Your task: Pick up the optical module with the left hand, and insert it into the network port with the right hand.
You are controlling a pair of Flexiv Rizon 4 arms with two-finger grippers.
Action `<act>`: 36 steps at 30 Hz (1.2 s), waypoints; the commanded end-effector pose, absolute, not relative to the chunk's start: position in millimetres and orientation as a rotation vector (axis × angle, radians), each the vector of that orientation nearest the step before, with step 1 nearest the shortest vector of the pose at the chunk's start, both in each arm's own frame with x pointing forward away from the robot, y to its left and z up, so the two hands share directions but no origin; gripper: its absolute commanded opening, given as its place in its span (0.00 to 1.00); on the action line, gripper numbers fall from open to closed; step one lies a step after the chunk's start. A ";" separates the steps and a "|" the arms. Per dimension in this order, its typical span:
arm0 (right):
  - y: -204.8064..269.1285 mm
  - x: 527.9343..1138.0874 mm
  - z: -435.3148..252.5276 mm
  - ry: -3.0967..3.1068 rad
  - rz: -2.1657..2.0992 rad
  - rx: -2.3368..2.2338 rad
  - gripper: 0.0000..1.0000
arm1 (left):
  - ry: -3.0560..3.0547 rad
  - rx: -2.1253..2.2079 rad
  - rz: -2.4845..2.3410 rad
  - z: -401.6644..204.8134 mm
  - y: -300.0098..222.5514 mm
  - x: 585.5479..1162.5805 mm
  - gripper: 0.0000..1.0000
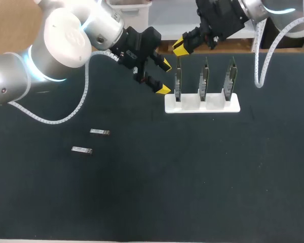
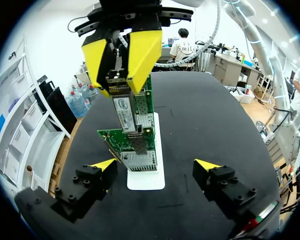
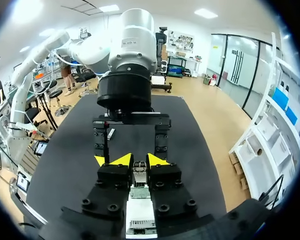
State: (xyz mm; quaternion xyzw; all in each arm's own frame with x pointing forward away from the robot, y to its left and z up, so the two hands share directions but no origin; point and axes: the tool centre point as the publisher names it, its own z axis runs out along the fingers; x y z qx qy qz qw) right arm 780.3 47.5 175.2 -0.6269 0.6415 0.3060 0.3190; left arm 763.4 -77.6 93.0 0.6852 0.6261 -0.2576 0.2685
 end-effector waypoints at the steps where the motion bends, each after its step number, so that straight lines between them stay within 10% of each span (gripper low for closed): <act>1: 45.1 777.9 174.9 1.691 0.816 -1.642 0.00 | 1.691 1.847 -0.690 93.3 -77.5 762.0 1.00; 36: 41.9 780.1 175.4 1.678 0.870 -1.613 0.00 | 1.691 1.847 -0.690 93.3 -77.5 762.0 1.00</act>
